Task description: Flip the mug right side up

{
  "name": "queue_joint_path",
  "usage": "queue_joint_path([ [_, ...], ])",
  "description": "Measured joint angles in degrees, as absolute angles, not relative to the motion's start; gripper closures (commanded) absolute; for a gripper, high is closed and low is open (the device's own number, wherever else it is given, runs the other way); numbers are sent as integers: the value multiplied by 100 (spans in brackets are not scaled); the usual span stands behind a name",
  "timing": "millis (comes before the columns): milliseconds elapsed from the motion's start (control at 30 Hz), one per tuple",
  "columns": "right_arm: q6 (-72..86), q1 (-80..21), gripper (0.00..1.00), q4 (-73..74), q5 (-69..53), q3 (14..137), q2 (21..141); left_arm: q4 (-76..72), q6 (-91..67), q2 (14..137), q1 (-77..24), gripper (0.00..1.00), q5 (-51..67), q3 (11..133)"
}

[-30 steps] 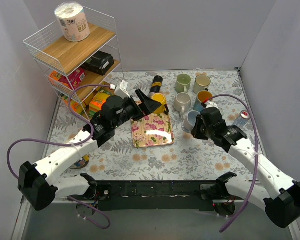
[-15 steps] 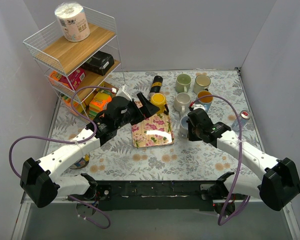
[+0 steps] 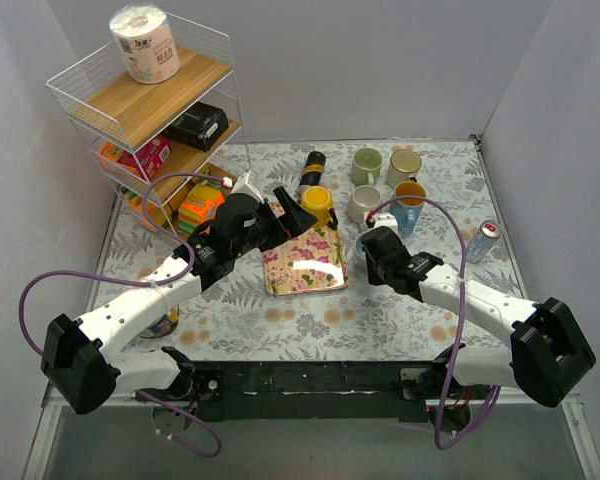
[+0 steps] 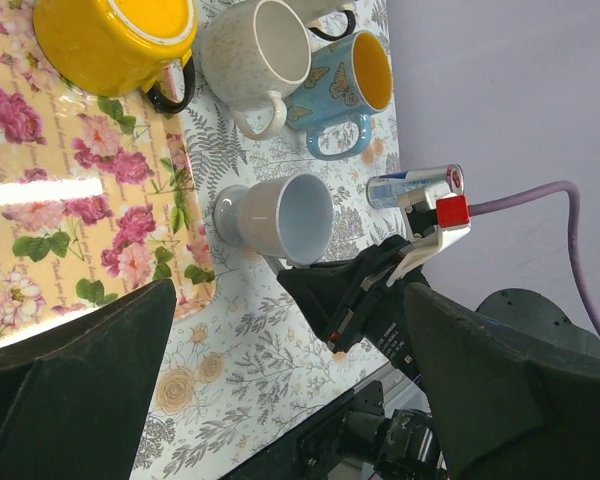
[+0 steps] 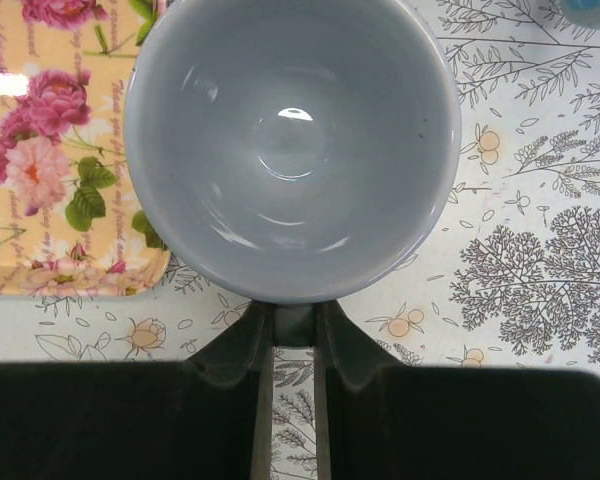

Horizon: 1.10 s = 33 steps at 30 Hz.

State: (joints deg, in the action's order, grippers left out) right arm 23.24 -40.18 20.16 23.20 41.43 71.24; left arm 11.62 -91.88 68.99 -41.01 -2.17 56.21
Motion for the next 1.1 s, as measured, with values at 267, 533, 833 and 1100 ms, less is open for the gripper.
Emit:
queue_joint_path([
  [267,2497,-4064,35,1922,2539,4056,6989,1258,-9124,7070,-4101,2,-285,5704],
  [533,2646,-4064,25,2587,2480,4613,6622,1365,-9026,7815,-4101,2,-375,6132],
  [833,2880,-4049,24,3586,2449,6049,6204,1485,-8919,9371,-4121,2,-550,7098],
  [1100,3114,-3785,25,4239,2536,6676,6206,2300,-9133,11069,-4407,4,-1507,8820],
])
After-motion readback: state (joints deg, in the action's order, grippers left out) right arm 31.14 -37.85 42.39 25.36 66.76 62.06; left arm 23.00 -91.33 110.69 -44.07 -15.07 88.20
